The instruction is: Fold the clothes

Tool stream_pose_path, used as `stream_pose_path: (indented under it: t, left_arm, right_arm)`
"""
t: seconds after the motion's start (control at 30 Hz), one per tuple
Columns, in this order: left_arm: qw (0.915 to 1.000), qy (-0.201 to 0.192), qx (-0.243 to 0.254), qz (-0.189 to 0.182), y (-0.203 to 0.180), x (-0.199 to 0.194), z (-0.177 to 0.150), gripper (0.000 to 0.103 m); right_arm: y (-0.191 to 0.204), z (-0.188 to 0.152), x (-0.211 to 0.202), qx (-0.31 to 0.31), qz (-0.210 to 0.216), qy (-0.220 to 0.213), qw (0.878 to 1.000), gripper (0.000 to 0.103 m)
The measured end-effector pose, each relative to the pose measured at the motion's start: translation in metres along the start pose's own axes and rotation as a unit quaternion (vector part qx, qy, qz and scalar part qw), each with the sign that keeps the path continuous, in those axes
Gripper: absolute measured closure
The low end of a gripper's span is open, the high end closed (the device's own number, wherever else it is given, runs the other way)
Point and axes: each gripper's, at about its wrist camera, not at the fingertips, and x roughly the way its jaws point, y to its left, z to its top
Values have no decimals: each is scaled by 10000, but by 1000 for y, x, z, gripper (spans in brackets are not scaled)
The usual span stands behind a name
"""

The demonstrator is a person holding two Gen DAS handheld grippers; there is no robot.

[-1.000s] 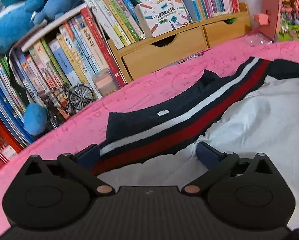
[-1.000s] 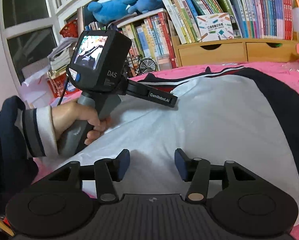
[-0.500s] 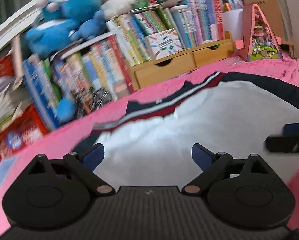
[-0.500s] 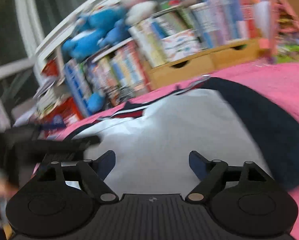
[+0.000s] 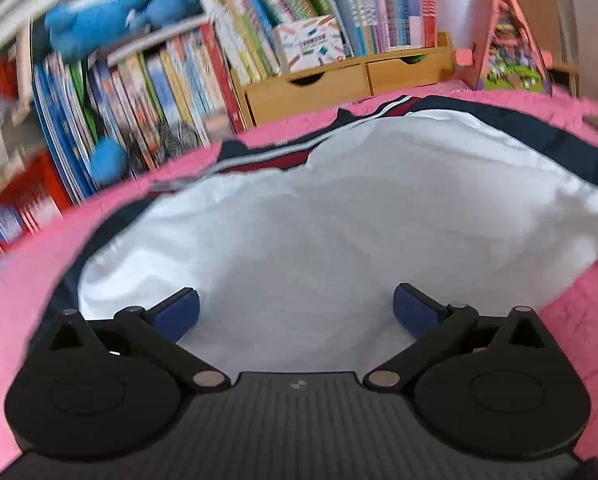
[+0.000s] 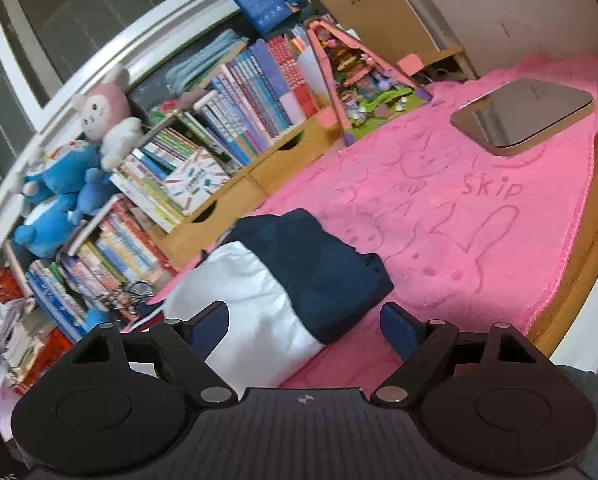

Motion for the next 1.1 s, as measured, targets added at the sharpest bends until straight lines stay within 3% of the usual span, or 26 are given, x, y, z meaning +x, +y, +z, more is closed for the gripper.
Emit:
stream_pose_path:
  t: [0.13, 0.27, 0.3, 0.47, 0.57, 0.63, 0.73, 0.87, 0.97, 1.03, 1.1]
  left_arm:
    - [9999, 49, -131, -100, 2, 0, 0, 0]
    - [9999, 37, -119, -82, 0, -2, -1, 0]
    - [9999, 39, -124, -87, 0, -2, -1, 0]
    - [9998, 47, -149, -110, 1, -1, -1, 0]
    - [9998, 52, -164, -125, 1, -1, -1, 0]
    - [9997, 54, -174, -130, 1, -1, -1, 0]
    - [9996, 72, -218, -180, 3, 1, -1, 0]
    - [9992, 107, -292, -256, 5, 2, 0, 0]
    - [9992, 108, -299, -257, 5, 2, 0, 0]
    - [9991, 109, -307, -263, 5, 3, 0, 0]
    - [9990, 112, -328, -282, 6, 3, 0, 0]
  right_arm:
    - [4, 2, 10, 109, 143, 238, 9996, 12]
    - [13, 1, 12, 692, 1095, 977, 9868, 8]
    - [17, 0, 12, 660, 1138, 1010, 9862, 7]
    - [18, 12, 31, 723, 591, 939, 9912, 12]
    - [7, 20, 40, 996, 298, 723, 9920, 22]
    - [-5, 24, 45, 1152, 95, 556, 9917, 43]
    - [-16, 26, 53, 1204, -85, 433, 9917, 63]
    - [-14, 27, 62, 835, -5, 474, 9954, 63]
    - [-9, 36, 72, 802, -12, 596, 9950, 76]
    - [2, 44, 68, 486, 52, 549, 9973, 85]
    - [25, 50, 58, -172, 177, 326, 9992, 86]
